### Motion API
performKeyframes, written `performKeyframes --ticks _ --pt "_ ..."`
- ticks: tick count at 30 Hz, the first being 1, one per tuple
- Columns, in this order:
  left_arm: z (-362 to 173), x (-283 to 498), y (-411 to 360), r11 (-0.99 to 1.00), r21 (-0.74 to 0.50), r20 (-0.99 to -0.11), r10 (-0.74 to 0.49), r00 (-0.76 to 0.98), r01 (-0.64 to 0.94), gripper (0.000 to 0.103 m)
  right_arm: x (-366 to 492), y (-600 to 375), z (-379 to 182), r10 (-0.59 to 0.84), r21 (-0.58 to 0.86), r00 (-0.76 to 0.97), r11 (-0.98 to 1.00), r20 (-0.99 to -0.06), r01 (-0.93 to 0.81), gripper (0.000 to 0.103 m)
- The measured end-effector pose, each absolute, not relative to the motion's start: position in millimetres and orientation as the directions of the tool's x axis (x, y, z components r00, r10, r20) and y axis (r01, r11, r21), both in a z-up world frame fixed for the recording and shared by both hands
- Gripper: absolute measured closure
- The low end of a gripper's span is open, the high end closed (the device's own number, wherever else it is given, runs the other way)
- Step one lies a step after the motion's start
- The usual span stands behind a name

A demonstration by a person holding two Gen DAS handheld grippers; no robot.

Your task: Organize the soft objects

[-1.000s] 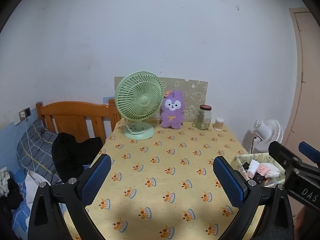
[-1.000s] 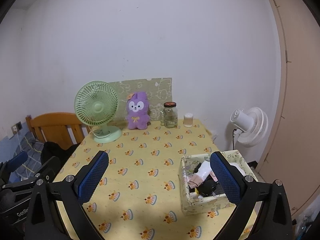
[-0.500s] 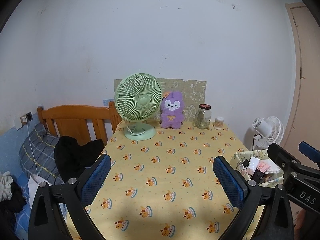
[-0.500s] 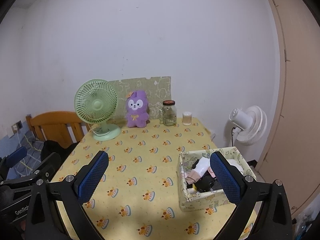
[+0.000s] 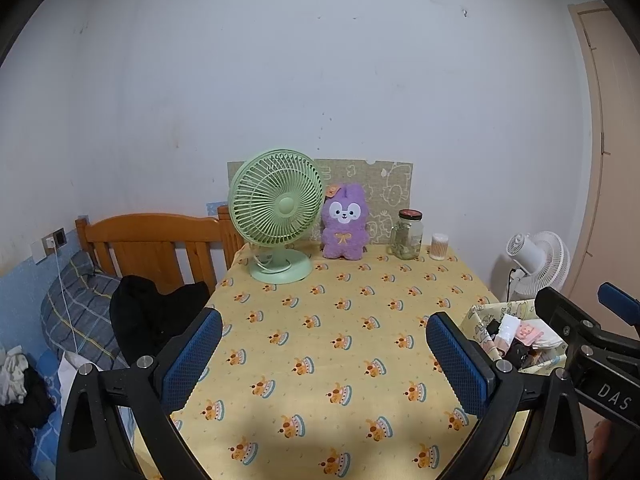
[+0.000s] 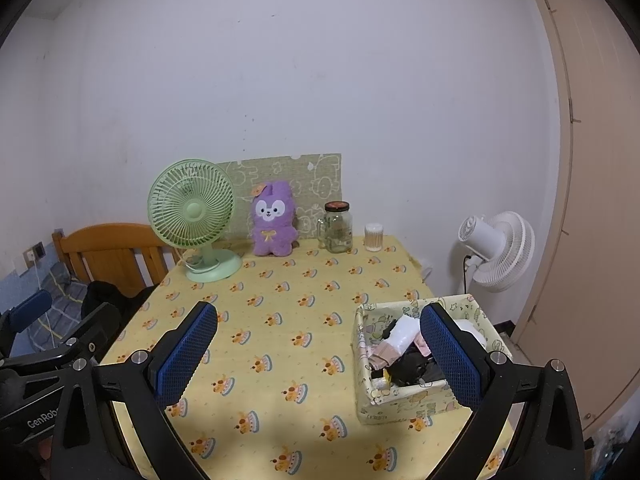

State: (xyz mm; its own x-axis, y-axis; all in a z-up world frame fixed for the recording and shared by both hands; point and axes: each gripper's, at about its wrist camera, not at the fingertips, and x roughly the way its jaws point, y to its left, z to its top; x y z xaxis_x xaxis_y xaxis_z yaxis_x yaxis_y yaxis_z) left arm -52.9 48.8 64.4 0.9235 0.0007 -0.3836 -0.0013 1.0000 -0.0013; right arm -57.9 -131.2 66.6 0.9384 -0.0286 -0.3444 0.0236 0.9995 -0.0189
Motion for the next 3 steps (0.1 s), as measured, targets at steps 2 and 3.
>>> performKeyframes --ticks 2,3 --pt "64.3 -53.3 49.2 1.0 -0.002 -0.386 0.0 0.923 -0.001 0.0 -55.9 -132.3 66.4 -0.028 -0.016 0.937 1.0 -0.348 0.023 0.001" --pt "64.1 -52.3 49.2 1.0 -0.003 -0.387 -0.002 0.922 0.0 0.0 -54.2 -132.9 66.3 -0.028 -0.016 0.937 1.0 -0.349 0.024 0.001"
